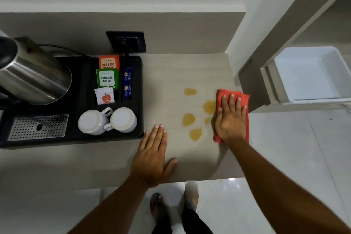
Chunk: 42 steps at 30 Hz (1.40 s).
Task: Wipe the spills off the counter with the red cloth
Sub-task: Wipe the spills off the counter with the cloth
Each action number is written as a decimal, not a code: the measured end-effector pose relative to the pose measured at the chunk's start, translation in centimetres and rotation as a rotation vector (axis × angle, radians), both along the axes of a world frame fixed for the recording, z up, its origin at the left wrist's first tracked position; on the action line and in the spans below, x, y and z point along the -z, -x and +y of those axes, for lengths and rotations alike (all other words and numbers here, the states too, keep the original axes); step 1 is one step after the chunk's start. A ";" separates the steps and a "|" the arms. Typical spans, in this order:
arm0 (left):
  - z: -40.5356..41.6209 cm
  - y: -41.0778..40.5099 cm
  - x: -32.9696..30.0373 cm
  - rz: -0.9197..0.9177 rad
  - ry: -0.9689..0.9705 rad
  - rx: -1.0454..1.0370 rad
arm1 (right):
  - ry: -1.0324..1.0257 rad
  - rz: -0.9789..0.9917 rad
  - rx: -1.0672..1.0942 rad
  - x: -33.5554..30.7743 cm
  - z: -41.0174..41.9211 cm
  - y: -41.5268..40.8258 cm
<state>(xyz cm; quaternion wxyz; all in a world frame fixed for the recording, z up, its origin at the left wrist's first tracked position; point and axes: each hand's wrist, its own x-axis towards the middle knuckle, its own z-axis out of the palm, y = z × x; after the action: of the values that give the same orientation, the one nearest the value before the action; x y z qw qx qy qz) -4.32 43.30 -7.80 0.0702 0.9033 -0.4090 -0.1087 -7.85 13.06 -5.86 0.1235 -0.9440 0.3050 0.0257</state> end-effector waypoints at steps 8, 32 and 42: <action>-0.2 -0.3 -0.3 -0.008 0.009 0.005 | -0.034 -0.059 -0.324 -0.3 -3.3 -0.4; -0.6 0.2 -1.4 0.048 0.014 -0.043 | 0.014 -0.014 -0.573 -0.1 -5.4 -14.7; -0.3 -0.1 -0.6 0.033 0.034 -0.052 | -0.018 -0.062 -0.596 -0.3 -6.2 -16.4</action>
<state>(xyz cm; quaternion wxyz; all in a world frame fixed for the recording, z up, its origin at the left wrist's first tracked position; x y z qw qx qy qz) -4.25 43.01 -7.21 0.0951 0.9104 -0.3860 -0.1150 8.59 6.87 -5.54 0.1279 -0.9911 0.0102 0.0348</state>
